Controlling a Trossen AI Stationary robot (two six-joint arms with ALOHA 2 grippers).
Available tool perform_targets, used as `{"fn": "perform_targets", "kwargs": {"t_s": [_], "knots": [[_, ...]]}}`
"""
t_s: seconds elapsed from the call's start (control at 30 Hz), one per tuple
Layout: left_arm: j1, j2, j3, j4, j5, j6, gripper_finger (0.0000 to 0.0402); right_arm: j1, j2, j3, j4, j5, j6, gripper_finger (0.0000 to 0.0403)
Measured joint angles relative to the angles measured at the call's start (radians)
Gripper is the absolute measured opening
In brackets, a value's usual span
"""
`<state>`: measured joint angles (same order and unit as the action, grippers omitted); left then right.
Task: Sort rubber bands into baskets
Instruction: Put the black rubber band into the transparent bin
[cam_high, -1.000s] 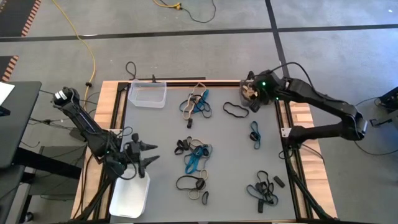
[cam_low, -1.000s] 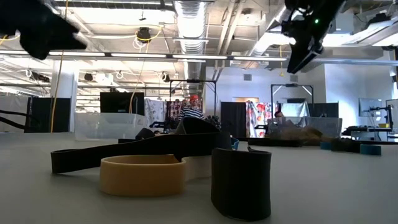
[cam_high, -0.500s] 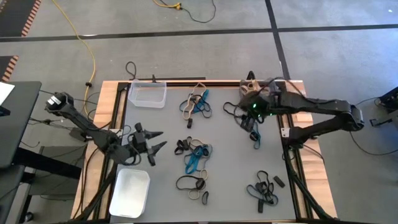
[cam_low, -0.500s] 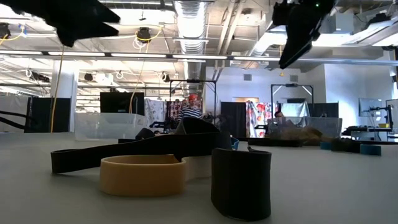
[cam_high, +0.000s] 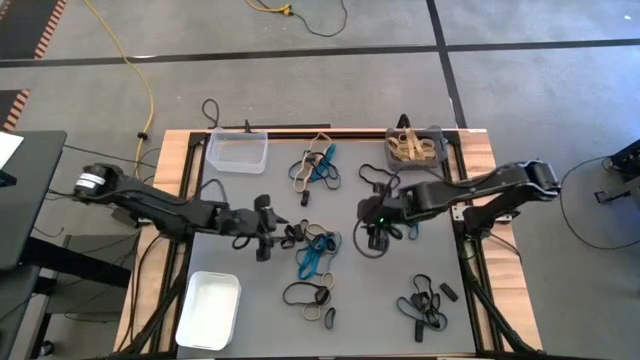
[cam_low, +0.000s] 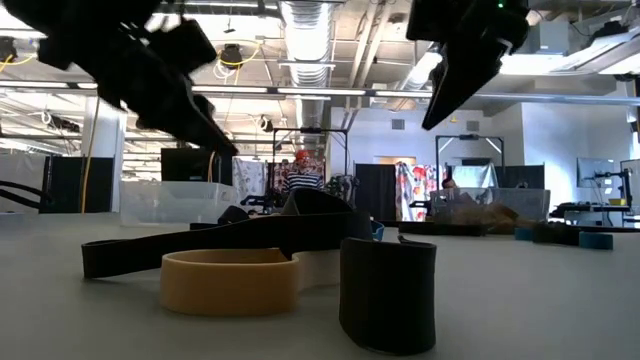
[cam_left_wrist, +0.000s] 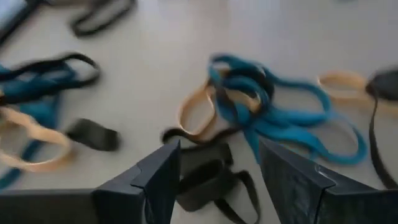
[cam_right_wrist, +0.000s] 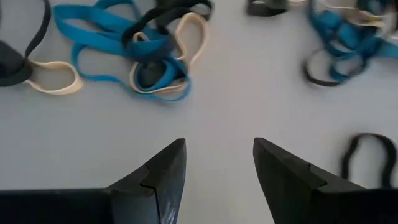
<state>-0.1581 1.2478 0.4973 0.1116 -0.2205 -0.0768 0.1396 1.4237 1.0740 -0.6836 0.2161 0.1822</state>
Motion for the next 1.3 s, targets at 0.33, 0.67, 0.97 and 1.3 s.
{"fn": "perform_targets", "kwargs": {"t_s": [0.33, 0.67, 0.97, 1.3], "knots": [[0.015, 0.290, 0.202, -0.191, 0.024, 0.174, 0.0206, 0.086, 0.114, 0.000, 0.105, 0.058, 0.031, 0.0217], [0.053, 0.409, 0.347, -0.405, 0.049, 0.204, 0.0152, 0.109, 0.136, 0.000, 0.170, 0.122, 0.020, 0.0217], [0.053, 0.370, 0.429, -0.529, 0.020, 0.249, 0.0008, 0.100, 0.134, 0.000, 0.217, 0.163, -0.033, 0.0217], [0.113, 0.285, 0.513, -0.721, -0.004, 0.267, 0.0000, 0.093, 0.134, 0.000, 0.220, 0.210, -0.036, 0.0217]]}}
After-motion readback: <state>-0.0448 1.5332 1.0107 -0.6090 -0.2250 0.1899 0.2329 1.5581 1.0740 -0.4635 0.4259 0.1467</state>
